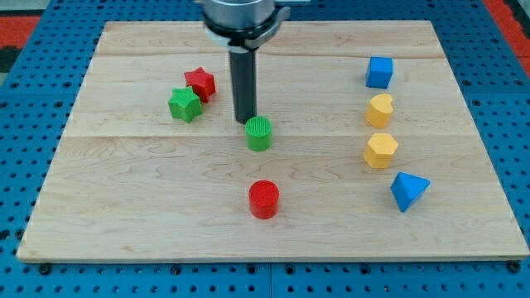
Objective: Slide the green circle to the top of the red circle
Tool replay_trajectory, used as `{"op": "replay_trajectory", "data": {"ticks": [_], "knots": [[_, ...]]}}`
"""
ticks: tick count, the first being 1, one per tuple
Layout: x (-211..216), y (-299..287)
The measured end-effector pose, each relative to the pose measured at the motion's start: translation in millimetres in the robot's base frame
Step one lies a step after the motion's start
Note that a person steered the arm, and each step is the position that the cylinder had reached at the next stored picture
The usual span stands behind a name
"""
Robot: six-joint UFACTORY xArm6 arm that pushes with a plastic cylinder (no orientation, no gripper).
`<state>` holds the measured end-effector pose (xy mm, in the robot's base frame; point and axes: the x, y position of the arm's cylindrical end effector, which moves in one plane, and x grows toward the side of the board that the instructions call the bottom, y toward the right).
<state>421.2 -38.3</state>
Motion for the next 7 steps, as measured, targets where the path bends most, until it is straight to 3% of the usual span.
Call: {"op": "replay_trajectory", "data": {"ticks": [1,2,3,4,5,7], "knots": [[23,22],[20,9],[-12,37],[7,66],[39,44],[12,-1]]}}
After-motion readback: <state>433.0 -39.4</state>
